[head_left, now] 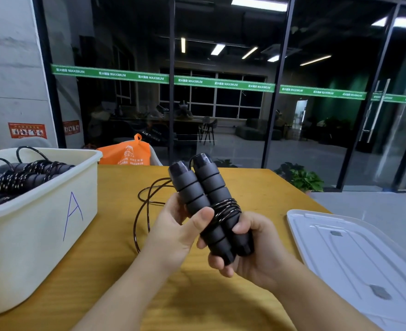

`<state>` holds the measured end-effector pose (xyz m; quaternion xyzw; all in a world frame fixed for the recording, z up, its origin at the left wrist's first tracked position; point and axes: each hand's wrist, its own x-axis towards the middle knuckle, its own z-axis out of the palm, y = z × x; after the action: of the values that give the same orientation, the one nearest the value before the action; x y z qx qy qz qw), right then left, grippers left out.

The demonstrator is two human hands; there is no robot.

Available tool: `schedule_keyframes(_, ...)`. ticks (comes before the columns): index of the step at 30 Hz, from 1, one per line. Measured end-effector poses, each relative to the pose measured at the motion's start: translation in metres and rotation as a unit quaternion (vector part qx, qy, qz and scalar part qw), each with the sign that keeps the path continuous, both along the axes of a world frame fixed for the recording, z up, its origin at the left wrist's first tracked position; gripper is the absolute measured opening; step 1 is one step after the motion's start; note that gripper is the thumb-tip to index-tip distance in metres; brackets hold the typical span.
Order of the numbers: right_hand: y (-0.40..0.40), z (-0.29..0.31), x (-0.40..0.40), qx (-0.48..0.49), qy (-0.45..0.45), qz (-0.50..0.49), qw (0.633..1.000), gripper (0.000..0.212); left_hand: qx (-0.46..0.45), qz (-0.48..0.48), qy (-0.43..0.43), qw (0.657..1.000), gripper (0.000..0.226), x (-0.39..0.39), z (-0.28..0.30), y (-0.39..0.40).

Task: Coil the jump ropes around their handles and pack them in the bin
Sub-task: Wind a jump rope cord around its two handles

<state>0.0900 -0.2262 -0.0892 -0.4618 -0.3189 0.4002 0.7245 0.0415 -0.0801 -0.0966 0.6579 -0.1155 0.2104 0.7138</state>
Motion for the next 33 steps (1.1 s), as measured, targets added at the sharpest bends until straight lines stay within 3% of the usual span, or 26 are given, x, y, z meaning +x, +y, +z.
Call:
schedule_keyframes(4, 0.002, -0.003, 0.002, 0.017, 0.048, 0.140, 0.989, 0.047, 0.052, -0.055, 0.002, 0.997, 0.061, -0.009, 0.005, -0.003)
schedule_keyframes(6, 0.001, -0.005, 0.005, 0.005, 0.070, 0.161, 0.984, 0.048, 0.056, -0.088, 0.019, 0.994, 0.060, -0.010, 0.005, -0.001)
schedule_keyframes(9, 0.000, -0.005, 0.008, -0.060, 0.059, 0.120, 0.989, 0.054, 0.028, -0.082, 0.046, 0.995, 0.041, -0.011, 0.005, -0.004)
schedule_keyframes(11, 0.001, -0.002, 0.005, -0.105, 0.052, 0.045, 0.992, 0.056, 0.006, -0.024, 0.060, 0.998, 0.035, -0.005, 0.003, -0.005)
schedule_keyframes(15, 0.005, -0.005, 0.004, -0.157, -0.125, -0.172, 0.964, 0.052, 0.005, 0.116, 0.058, 0.992, 0.037, 0.010, -0.006, 0.003)
schedule_keyframes(20, 0.013, -0.012, -0.008, -0.217, -0.345, -0.197, 0.892, 0.067, 0.021, 0.190, 0.074, 0.979, 0.026, 0.008, -0.008, -0.002)
schedule_keyframes(24, 0.020, -0.017, -0.011, -0.243, -0.418, -0.255, 0.837, 0.055, 0.057, 0.188, 0.084, 0.977, 0.038, 0.010, -0.012, -0.004)
schedule_keyframes(28, 0.014, -0.013, -0.004, -0.242, -0.374, -0.272, 0.853, 0.060, 0.127, 0.170, 0.075, 0.974, 0.064, 0.011, -0.012, -0.001)
schedule_keyframes(33, 0.004, -0.009, 0.004, -0.165, -0.243, -0.220, 0.930, 0.055, 0.187, 0.173, 0.065, 0.965, 0.042, 0.004, -0.008, 0.006)
